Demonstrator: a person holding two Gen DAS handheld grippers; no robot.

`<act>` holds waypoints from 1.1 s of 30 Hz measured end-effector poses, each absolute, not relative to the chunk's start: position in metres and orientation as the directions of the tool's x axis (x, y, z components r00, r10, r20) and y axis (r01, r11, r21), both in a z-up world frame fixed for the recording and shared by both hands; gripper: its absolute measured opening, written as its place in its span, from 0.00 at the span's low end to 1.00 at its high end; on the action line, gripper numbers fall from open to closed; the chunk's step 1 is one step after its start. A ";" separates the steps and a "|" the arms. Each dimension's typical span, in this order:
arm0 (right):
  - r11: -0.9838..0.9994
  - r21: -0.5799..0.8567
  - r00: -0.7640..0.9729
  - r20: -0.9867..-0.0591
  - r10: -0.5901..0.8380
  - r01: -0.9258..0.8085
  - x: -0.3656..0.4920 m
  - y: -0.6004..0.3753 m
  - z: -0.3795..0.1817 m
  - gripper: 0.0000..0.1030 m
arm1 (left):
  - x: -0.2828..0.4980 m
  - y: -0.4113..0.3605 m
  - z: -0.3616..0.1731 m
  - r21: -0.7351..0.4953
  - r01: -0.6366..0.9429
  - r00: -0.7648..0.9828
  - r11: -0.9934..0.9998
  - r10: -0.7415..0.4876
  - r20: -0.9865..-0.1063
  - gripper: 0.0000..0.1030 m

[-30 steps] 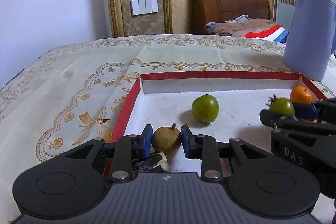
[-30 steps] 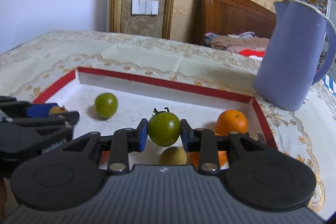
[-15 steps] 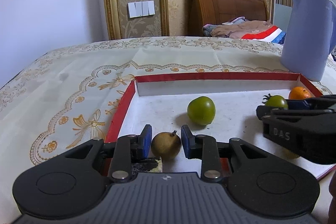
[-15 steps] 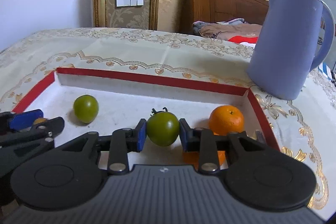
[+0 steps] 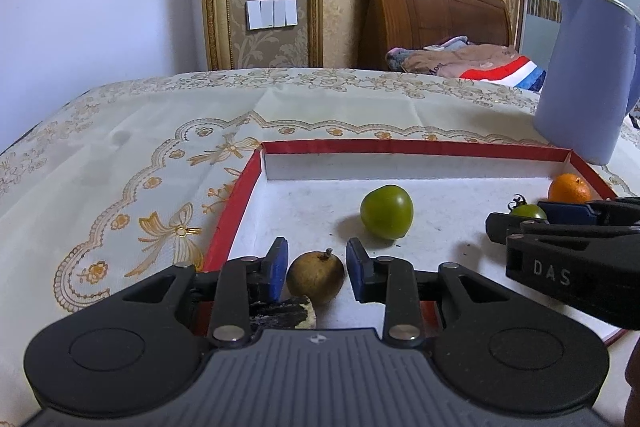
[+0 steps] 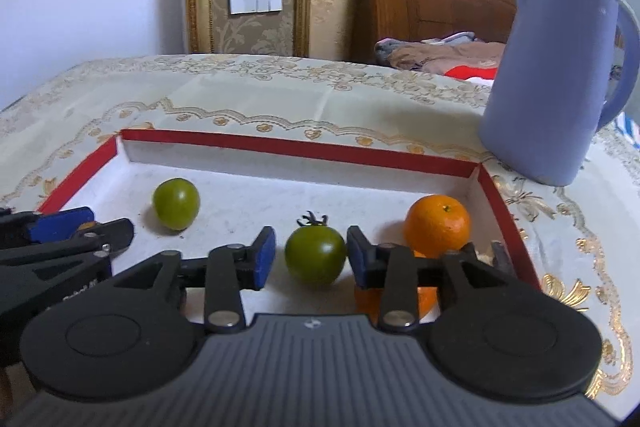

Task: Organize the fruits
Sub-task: 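Carry the brown pear and green tomato over the red box with both tools, then open both tools to drop the brown pear and green tomato into the box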

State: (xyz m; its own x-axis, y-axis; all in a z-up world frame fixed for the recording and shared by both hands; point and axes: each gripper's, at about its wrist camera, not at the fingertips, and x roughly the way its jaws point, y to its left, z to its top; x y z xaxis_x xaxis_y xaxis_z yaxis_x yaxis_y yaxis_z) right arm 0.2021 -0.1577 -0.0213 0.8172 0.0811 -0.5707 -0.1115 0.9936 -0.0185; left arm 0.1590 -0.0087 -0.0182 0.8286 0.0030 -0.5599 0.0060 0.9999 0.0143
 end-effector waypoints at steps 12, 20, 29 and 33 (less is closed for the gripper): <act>0.996 -0.036 0.824 -0.565 0.044 -0.077 0.195 -0.159 -0.024 0.49 | 0.156 -0.003 -0.017 -0.024 -0.002 0.827 1.000 -0.011 -0.563 0.59; 0.998 -0.008 0.826 -0.562 0.044 -0.059 0.185 -0.166 -0.024 0.59 | 0.145 -0.004 -0.013 -0.009 -0.007 0.856 1.000 0.001 -0.518 0.71; 0.998 0.016 0.833 -0.550 0.064 -0.066 0.177 -0.169 -0.025 0.66 | 0.141 -0.003 -0.012 -0.011 -0.005 0.860 1.000 -0.001 -0.510 0.71; 0.998 0.010 0.836 -0.545 0.063 -0.069 0.174 -0.168 -0.026 0.68 | 0.140 -0.003 -0.013 -0.002 -0.003 0.863 1.000 0.001 -0.505 0.71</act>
